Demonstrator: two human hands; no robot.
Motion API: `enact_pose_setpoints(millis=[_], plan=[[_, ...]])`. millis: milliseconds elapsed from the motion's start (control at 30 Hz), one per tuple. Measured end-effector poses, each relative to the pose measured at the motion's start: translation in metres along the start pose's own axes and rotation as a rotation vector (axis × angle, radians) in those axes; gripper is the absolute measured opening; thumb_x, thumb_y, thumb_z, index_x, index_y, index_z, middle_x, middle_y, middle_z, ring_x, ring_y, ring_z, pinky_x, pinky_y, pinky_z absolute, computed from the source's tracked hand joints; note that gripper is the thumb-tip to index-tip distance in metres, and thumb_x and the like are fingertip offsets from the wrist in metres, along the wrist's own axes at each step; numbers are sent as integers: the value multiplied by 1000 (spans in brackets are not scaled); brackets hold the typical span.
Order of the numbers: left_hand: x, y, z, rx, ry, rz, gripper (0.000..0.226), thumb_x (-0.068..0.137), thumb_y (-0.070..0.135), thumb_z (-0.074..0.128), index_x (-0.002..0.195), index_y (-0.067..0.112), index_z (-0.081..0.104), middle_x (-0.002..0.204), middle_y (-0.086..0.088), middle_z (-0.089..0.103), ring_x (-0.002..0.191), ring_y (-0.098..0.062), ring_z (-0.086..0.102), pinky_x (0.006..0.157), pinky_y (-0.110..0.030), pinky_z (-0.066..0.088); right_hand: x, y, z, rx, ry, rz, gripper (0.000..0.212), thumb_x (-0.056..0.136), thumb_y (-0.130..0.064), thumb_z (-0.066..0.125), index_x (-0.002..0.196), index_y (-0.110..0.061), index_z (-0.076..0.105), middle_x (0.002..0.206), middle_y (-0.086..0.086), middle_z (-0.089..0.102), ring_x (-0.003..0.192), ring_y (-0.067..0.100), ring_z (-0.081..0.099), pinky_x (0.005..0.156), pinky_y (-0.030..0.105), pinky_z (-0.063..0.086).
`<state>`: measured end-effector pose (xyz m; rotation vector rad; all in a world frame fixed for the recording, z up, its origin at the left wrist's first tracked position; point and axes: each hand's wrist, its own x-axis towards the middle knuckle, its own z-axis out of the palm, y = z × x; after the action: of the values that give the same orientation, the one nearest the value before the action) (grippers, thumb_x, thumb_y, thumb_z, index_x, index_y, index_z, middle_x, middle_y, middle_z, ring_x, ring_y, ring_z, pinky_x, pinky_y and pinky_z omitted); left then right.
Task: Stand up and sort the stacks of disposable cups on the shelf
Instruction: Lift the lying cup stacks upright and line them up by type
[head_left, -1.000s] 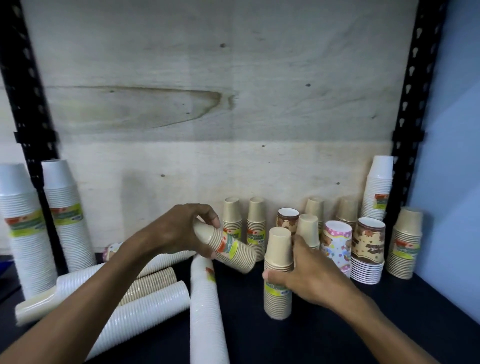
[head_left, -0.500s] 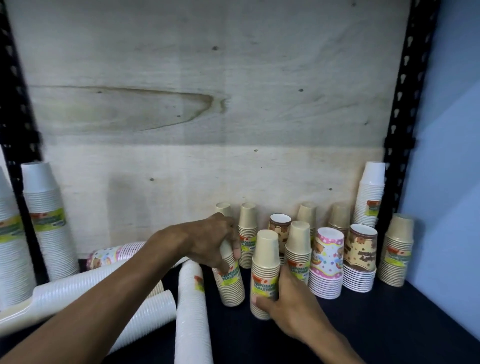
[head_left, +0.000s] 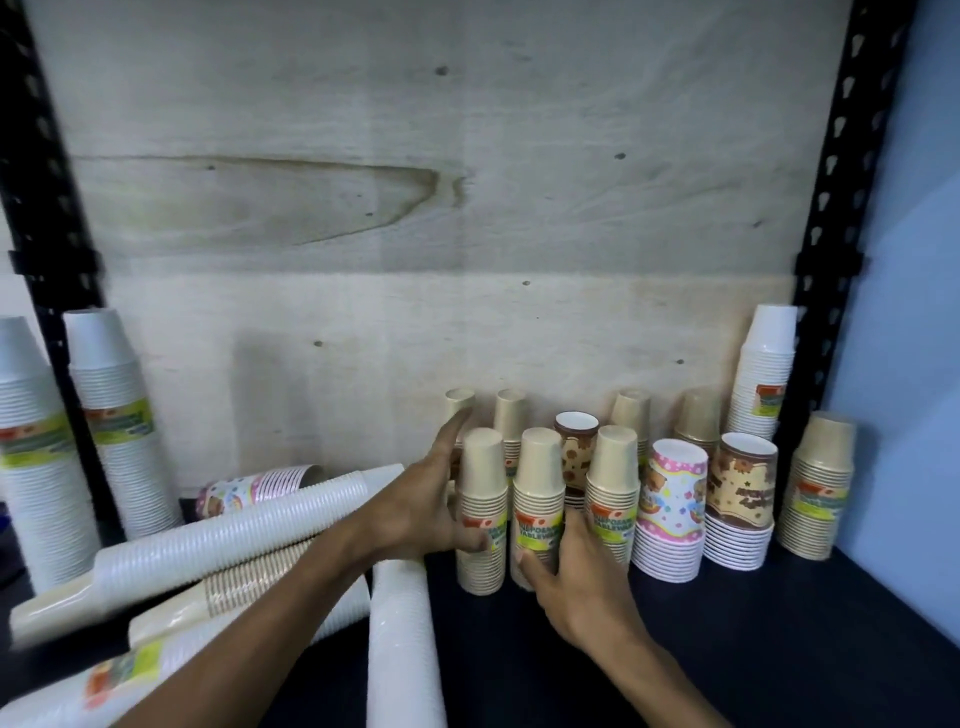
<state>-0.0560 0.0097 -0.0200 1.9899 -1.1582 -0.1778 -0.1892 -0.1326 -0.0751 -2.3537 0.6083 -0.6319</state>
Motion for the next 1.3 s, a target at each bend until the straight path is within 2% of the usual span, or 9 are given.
enact_pose_setpoints(millis=[67,167,200,300,333,667,1000,1200,1300], plan=[[-10,-10,16,-47,48,-55,126,59,23,93,148,36,6,126,11,54,109,0,61,93,-24,54,-3,1,3,10,34,6,57,85,-38,72,131,-18,45,128,-3,56,120,17,55,99,30,44],[-17,-15,33,48,169,-79,102,60,27,93,137,22,26,106,13,58,86,4,62,74,-9,51,-8,4,7,-28,40,14,57,85,-35,73,130,-16,45,129,-1,56,121,20,55,98,31,44],[-17,-16,34,78,196,-77,96,61,29,92,133,21,30,103,14,58,85,1,63,75,-11,52,-8,4,7,-40,39,16,55,85,-34,72,129,-16,45,129,0,56,121,21,55,98,30,43],[-13,-18,33,120,198,-89,91,62,31,91,133,23,34,111,8,64,98,-11,66,90,-35,55,-5,5,8,-40,48,10,52,86,-32,72,128,-16,47,129,1,58,120,21,56,98,30,43],[-12,-19,33,136,201,-86,90,63,31,90,134,24,34,114,7,66,100,-12,66,91,-39,55,-5,4,9,-41,50,6,51,86,-32,72,128,-16,47,128,1,59,120,21,57,98,30,44],[-7,-19,28,205,217,-128,89,65,30,89,138,21,39,120,3,69,103,-13,68,94,-40,54,7,-4,17,-114,72,31,42,91,-31,68,122,-11,49,119,8,66,110,28,63,87,35,49],[-2,-29,30,173,242,-126,87,66,31,89,137,22,40,125,4,67,106,-11,67,94,-41,55,9,-4,24,-155,150,0,42,94,-34,64,125,-10,49,115,7,67,104,25,66,82,32,49],[-2,-29,33,150,248,-125,86,68,28,88,138,20,40,126,3,66,107,-12,66,96,-39,54,9,-1,25,-166,164,-16,40,94,-33,63,123,-9,51,112,8,68,101,25,67,80,32,50],[-4,-28,32,140,247,-136,85,66,27,89,137,18,44,126,2,66,106,-9,66,96,-32,53,7,-2,25,-150,141,7,41,93,-34,64,122,-8,52,112,9,69,102,26,67,81,32,50]])
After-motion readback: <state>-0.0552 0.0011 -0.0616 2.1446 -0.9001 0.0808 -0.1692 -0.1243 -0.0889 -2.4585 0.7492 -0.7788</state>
